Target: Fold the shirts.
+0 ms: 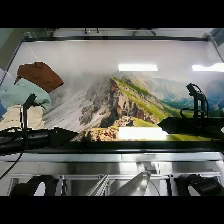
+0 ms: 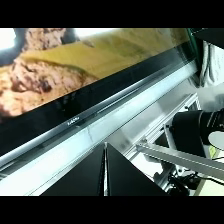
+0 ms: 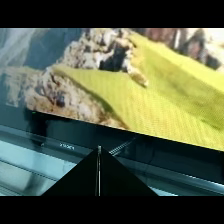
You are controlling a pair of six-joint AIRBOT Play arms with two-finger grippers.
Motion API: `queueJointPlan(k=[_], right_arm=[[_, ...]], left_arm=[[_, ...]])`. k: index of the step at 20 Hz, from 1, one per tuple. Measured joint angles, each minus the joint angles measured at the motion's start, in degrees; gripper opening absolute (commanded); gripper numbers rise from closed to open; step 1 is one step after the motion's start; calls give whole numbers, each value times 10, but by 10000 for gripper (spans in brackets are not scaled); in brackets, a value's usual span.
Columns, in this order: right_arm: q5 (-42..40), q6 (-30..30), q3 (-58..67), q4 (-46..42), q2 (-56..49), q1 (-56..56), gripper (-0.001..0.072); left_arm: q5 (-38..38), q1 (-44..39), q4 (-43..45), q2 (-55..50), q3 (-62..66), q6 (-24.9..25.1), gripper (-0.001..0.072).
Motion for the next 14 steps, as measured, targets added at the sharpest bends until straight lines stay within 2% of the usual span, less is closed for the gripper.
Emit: queueJointPlan(k=[4, 5, 6, 8, 11, 14], right_arm=[[0, 0, 0, 0, 0, 0, 17], [0, 0, 0, 0, 0, 0, 17], [0, 0, 0, 0, 0, 0, 17], [0, 0, 0, 0, 0, 0, 17], [0, 0, 0, 0, 0, 0, 17], [0, 0, 0, 0, 0, 0, 17]], left_arm=[[0, 1, 3, 0, 0, 0, 17], [3, 4, 7, 0, 4, 0, 102], [8, 11, 14, -1, 13, 0, 341], [25, 44, 36, -14, 54, -3, 695], [42, 117, 54, -74, 152, -4, 716], [43, 189, 69, -195, 289, 2, 716]])
